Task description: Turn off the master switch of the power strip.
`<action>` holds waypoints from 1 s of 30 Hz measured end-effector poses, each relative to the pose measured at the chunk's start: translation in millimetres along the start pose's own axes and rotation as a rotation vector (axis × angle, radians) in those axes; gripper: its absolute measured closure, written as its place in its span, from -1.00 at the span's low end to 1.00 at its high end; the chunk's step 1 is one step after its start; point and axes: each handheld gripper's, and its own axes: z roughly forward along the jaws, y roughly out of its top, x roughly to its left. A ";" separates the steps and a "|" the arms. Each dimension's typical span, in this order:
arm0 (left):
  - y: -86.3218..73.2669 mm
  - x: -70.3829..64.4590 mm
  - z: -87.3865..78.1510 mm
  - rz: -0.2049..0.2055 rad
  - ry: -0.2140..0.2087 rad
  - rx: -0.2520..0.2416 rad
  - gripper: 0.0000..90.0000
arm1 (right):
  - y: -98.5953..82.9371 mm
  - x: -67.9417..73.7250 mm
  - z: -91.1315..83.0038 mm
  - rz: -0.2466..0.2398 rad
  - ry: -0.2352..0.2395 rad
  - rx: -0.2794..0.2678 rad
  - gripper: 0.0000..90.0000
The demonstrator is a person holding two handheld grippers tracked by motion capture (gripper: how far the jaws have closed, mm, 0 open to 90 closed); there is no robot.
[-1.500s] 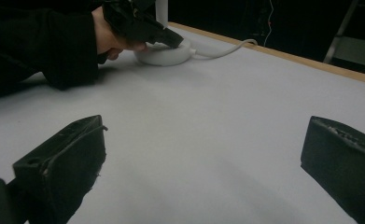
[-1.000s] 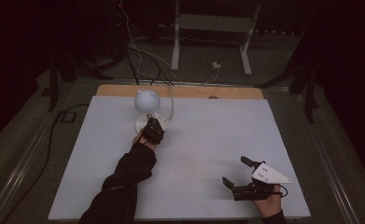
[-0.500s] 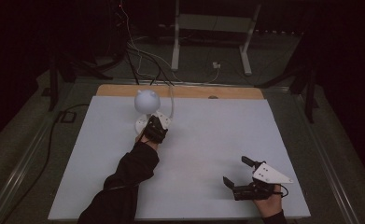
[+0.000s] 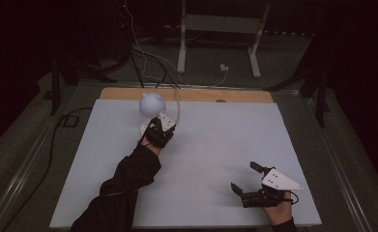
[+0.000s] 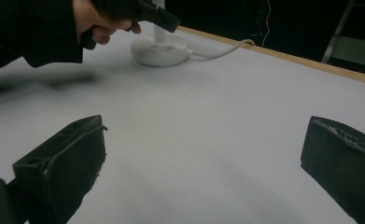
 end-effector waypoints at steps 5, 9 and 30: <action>4.3 2.4 -10.4 -0.001 -0.040 -0.013 1.00 | -0.2 -0.2 0.3 -0.001 0.000 0.002 -1.00; 5.3 5.4 -18.0 -0.024 -0.072 -0.018 1.00 | -0.3 -0.3 0.4 0.001 0.002 0.001 -0.99; 6.2 2.8 -43.1 -0.020 -0.340 0.071 -0.33 | -0.7 -0.5 0.8 0.003 0.000 0.004 -0.99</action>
